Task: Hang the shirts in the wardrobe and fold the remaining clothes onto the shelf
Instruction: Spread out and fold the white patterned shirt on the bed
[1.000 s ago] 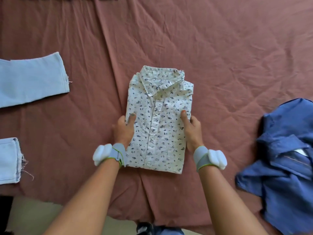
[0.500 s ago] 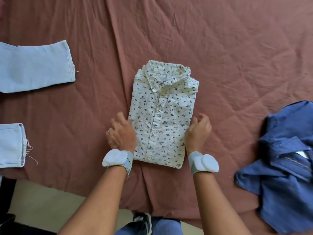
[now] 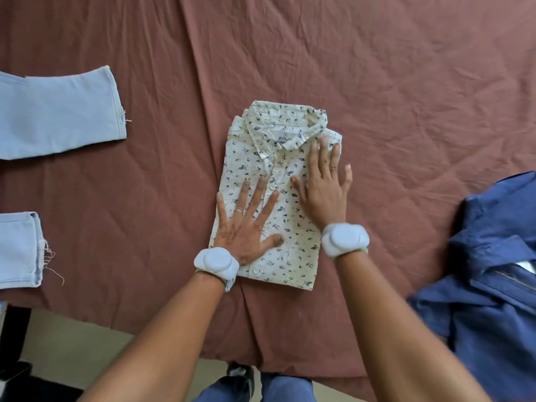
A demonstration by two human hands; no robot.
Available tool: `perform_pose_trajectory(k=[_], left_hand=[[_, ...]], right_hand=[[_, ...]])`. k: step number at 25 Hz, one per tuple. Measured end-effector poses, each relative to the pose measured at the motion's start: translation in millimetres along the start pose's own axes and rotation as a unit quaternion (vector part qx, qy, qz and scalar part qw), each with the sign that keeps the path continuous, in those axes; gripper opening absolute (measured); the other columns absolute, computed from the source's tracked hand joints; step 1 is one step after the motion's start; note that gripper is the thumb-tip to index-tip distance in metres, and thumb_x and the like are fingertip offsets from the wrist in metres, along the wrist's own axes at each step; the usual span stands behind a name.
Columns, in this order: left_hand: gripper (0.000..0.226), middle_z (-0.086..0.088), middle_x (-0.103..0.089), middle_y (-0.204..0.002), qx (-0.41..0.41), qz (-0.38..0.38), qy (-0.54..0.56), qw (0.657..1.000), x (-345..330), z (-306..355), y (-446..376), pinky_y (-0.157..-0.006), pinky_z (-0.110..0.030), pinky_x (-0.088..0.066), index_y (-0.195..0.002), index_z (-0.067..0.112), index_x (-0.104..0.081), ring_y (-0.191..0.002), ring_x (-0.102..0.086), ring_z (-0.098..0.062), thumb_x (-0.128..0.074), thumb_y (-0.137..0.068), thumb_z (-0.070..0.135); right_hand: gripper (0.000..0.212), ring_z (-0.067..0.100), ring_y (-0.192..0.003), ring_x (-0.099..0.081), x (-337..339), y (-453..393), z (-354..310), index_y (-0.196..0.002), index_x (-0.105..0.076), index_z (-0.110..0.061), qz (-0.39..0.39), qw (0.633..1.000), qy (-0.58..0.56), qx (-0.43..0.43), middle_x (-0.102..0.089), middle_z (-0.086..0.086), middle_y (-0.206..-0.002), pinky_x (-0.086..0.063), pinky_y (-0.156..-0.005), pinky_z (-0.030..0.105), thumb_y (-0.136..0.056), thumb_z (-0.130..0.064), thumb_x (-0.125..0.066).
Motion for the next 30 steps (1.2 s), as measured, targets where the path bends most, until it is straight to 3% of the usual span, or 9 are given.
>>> perform_pose_trajectory(k=[4,8,10,13,16,19,22,25,30], left_hand=[[0.079,0.001,0.003,-0.162,0.017,0.033,0.043,0.998,-14.0,-6.8,18.9,-0.115,-0.062,-0.014,-0.155,0.024,-0.003,-0.15,0.0,-0.024,-0.023,-0.092,0.068],[0.075,-0.001,0.001,-0.162,0.178,0.031,0.071,0.981,-24.4,-37.8,41.1,-0.117,-0.054,-0.01,-0.155,0.023,-0.004,-0.149,-0.006,-0.029,-0.01,-0.093,0.065],[0.078,-0.012,-0.021,-0.158,0.255,0.074,0.17,0.949,-7.8,-41.8,33.6,-0.114,-0.05,-0.024,-0.154,0.013,-0.014,-0.144,-0.023,-0.034,-0.01,-0.094,0.064],[0.067,-0.014,-0.047,-0.131,0.335,0.104,0.29,0.89,16.9,-41.3,2.1,-0.096,-0.045,-0.037,-0.147,0.012,-0.031,-0.118,-0.044,-0.034,-0.043,-0.094,0.053],[0.061,-0.011,-0.052,-0.113,0.388,0.037,0.413,0.823,21.6,-55.8,-16.8,-0.09,-0.04,-0.045,-0.123,0.012,-0.044,-0.104,-0.051,-0.03,-0.07,-0.079,0.045],[0.043,-0.001,-0.066,-0.1,0.345,-0.03,0.563,0.75,12.7,-77.4,-31.3,-0.089,-0.037,-0.053,-0.106,0.012,-0.063,-0.095,-0.064,-0.024,-0.076,-0.076,0.04],[0.04,0.002,-0.07,-0.108,0.269,-0.049,0.596,0.755,20.3,-82.3,-26.0,-0.094,-0.039,-0.052,-0.111,0.017,-0.066,-0.1,-0.065,-0.019,-0.072,-0.079,0.042],[0.04,0.007,-0.064,-0.12,0.192,-0.038,0.642,0.742,40.2,-81.8,-19.0,-0.102,-0.036,-0.046,-0.127,0.022,-0.056,-0.112,-0.059,-0.015,-0.064,-0.09,0.031],[0.038,0.013,-0.061,-0.122,0.129,0.029,0.671,0.73,84.6,-175.0,10.7,-0.101,-0.031,-0.046,-0.131,0.03,-0.048,-0.113,-0.058,-0.008,-0.057,-0.094,0.024]], right_hand=[[0.071,0.021,-0.15,0.004,-41.6,71.6,-24.6,-0.155,-0.005,-0.012,-0.011,0.998,0.011,0.067,0.003,0.004,-0.163,-0.004,-0.121,0.046,-0.1,-0.056,-0.014],[0.071,0.024,-0.15,-0.008,-40.8,91.7,12.1,-0.154,-0.014,-0.008,0.051,0.99,-0.006,-0.129,-0.01,0.008,-0.162,-0.013,-0.12,0.046,-0.1,-0.055,-0.011],[0.069,0.032,-0.143,-0.025,-25.1,83.1,11.6,-0.15,-0.025,-0.001,0.099,0.971,-0.115,-0.184,-0.028,0.017,-0.155,-0.026,-0.113,0.047,-0.101,-0.05,-0.023],[0.063,0.034,-0.121,-0.039,-14.3,66.1,-3.3,-0.147,-0.03,-0.002,0.102,0.927,-0.262,-0.247,-0.044,0.02,-0.134,-0.032,-0.099,0.039,-0.099,-0.04,-0.045],[0.061,0.029,-0.118,-0.048,-15.0,65.0,-9.4,-0.141,-0.035,-0.01,0.052,0.887,-0.346,-0.301,-0.052,0.013,-0.129,-0.039,-0.096,0.035,-0.094,-0.042,-0.056],[0.044,0.025,-0.105,-0.061,-12.7,58.5,2.2,-0.118,-0.055,-0.016,0.033,0.841,-0.452,-0.297,-0.065,0.004,-0.113,-0.05,-0.095,0.04,-0.085,-0.043,-0.067],[0.022,0.024,-0.108,-0.064,-2.9,58.1,-9.1,-0.113,-0.059,-0.029,0.001,0.802,-0.546,-0.242,-0.067,0.0,-0.117,-0.052,-0.094,0.052,-0.091,-0.032,-0.058],[0.035,0.022,-0.114,-0.062,18.1,59.6,-26.6,-0.133,-0.047,-0.023,-0.007,0.793,-0.58,-0.185,-0.063,0.002,-0.127,-0.05,-0.097,0.051,-0.1,-0.014,-0.047],[0.04,0.019,-0.117,-0.061,32.7,47.5,-122.4,-0.135,-0.044,-0.03,0.005,0.761,-0.639,-0.112,-0.061,-0.003,-0.129,-0.051,-0.097,0.046,-0.101,-0.009,-0.044]])
Point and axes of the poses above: each hand's wrist, its own y-axis away from the middle knuckle, its own x-axis out of the back of the hand, z = x × y, the point moved 4 cm from there along -y, towards the middle knuckle
